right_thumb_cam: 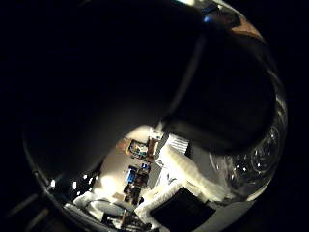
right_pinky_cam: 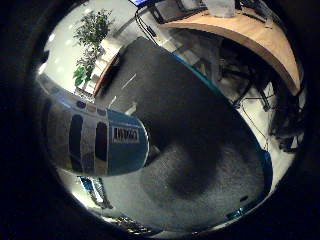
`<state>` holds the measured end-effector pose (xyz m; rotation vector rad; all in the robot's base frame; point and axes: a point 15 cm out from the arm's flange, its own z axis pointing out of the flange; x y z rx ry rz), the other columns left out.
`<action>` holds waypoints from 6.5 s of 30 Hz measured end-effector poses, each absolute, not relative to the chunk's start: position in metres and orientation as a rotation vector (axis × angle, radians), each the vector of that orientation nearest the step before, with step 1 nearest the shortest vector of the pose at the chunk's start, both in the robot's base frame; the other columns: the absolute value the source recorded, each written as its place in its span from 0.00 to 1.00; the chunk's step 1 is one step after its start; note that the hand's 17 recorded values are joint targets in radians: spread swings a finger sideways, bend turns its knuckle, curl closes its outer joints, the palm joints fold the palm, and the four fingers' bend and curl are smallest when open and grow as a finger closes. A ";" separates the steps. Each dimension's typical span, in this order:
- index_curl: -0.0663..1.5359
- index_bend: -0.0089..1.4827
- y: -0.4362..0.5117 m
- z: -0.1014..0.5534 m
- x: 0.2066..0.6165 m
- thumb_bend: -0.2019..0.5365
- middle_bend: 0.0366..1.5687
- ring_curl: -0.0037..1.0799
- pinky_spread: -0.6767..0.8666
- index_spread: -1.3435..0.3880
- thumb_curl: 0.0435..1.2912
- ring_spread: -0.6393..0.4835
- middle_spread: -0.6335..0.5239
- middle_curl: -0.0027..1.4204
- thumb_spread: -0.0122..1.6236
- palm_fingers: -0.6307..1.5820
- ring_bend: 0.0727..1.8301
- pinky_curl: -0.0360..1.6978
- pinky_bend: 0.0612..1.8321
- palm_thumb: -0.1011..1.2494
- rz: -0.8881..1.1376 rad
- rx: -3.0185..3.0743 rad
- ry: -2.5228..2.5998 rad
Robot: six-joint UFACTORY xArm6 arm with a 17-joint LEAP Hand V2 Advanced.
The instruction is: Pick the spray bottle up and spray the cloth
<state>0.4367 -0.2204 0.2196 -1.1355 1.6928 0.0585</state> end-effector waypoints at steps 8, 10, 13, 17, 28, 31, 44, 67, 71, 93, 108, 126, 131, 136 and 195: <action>0.20 0.12 -0.197 0.211 0.449 0.25 0.19 0.29 0.66 0.64 0.22 0.64 0.58 0.26 0.65 0.48 0.32 0.22 0.36 0.57 0.101 -1.146 1.661; 0.21 0.13 -0.193 0.211 0.450 0.25 0.23 0.30 0.55 0.62 0.23 0.56 0.50 0.27 0.65 0.54 0.36 0.22 0.38 0.60 0.103 -1.139 1.653; 0.22 0.12 -0.187 0.210 0.452 0.25 0.29 0.32 0.39 0.60 0.25 0.42 0.42 0.30 0.65 0.62 0.42 0.23 0.45 0.62 0.111 -1.145 1.645; 0.24 0.13 -0.184 0.210 0.453 0.25 0.35 0.36 0.21 0.57 0.27 0.34 0.35 0.34 0.65 0.71 0.48 0.23 0.50 0.65 0.112 -1.149 1.638; 0.42 0.30 -0.180 0.222 0.454 0.25 0.55 0.45 0.14 0.51 0.35 0.37 0.32 0.47 0.58 0.85 0.58 0.28 0.57 0.73 0.109 -1.139 1.583; 0.47 0.37 -0.178 0.222 0.453 0.25 0.60 0.48 0.18 0.51 0.37 0.38 0.33 0.49 0.57 0.85 0.62 0.30 0.61 0.74 0.104 -1.148 1.573; 0.61 0.66 -0.168 0.237 0.442 0.25 0.81 0.58 0.30 0.59 0.47 0.40 0.42 0.54 0.56 0.80 0.73 0.43 0.71 0.82 0.122 -1.135 1.531; 0.56 0.77 -0.123 0.338 0.406 0.25 0.88 0.65 0.33 0.64 0.63 0.39 0.46 0.51 0.47 0.79 0.76 0.69 0.62 0.85 0.112 -1.467 1.533; 0.56 0.78 -0.108 0.357 0.392 0.25 0.88 0.66 0.33 0.65 0.64 0.39 0.46 0.51 0.46 0.79 0.76 0.73 0.60 0.84 0.113 -1.588 1.557; 0.54 0.80 -0.006 0.435 0.386 0.25 0.89 0.68 0.32 0.65 0.69 0.39 0.44 0.50 0.44 0.79 0.75 0.83 0.55 0.82 0.014 -1.918 1.646; 0.54 0.80 -0.047 0.453 0.416 0.25 0.88 0.69 0.32 0.65 0.70 0.39 0.44 0.51 0.44 0.79 0.75 0.84 0.55 0.81 -0.456 -2.032 1.798; 0.53 0.80 0.023 0.420 0.459 0.25 0.88 0.70 0.31 0.65 0.70 0.39 0.44 0.51 0.43 0.79 0.74 0.84 0.55 0.81 -0.538 -2.129 1.684; 0.53 0.80 0.036 0.408 0.472 0.25 0.88 0.70 0.31 0.65 0.70 0.39 0.44 0.51 0.42 0.79 0.74 0.84 0.55 0.81 -0.540 -2.142 1.662; 0.53 0.80 0.056 0.392 0.482 0.25 0.88 0.70 0.31 0.65 0.70 0.39 0.44 0.51 0.42 0.80 0.74 0.84 0.55 0.81 -0.523 -2.180 1.631; 0.53 0.81 0.155 0.385 0.518 0.25 0.88 0.72 0.31 0.65 0.70 0.37 0.44 0.52 0.43 0.79 0.73 0.84 0.55 0.80 -0.238 -2.070 1.535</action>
